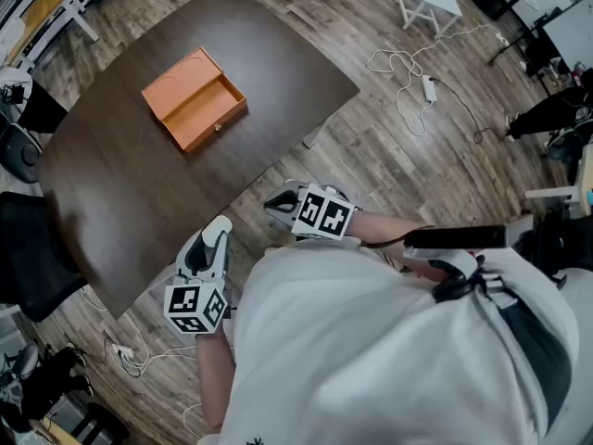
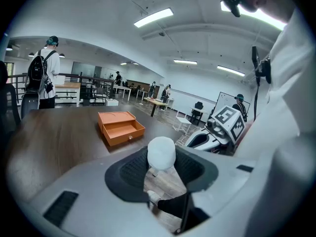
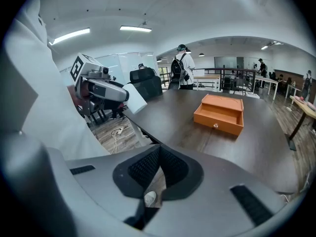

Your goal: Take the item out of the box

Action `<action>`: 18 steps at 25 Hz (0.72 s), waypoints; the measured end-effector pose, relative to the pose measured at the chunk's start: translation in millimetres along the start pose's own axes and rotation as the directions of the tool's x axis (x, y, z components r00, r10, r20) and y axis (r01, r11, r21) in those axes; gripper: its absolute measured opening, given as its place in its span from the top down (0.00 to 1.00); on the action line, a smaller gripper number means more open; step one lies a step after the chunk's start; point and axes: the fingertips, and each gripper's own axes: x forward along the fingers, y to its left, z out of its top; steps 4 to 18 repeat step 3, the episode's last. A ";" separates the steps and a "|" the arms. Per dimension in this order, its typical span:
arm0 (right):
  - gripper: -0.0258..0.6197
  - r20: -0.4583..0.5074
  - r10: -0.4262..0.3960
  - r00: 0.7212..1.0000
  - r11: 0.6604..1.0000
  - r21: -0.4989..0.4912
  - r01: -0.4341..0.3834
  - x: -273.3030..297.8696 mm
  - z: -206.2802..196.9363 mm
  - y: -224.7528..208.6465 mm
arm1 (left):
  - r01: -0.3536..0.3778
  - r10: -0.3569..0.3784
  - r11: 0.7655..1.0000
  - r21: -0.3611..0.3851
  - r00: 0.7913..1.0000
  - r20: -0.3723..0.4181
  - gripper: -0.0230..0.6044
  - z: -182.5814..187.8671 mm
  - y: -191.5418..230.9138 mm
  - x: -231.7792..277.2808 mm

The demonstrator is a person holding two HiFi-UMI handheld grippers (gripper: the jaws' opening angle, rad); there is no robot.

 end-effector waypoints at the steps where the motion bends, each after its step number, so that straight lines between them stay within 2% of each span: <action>1: 0.96 0.000 0.001 1.000 1.000 -0.001 -0.001 0.7 0.8 -2.6 | 0.000 0.000 1.000 0.000 1.000 0.000 0.70 1.0 1.0 2.1; 18: 0.96 0.000 0.003 1.000 1.000 -0.004 -0.003 2.1 2.6 -8.3 | -0.001 0.001 1.000 0.000 1.000 -0.001 0.70 3.2 3.2 7.0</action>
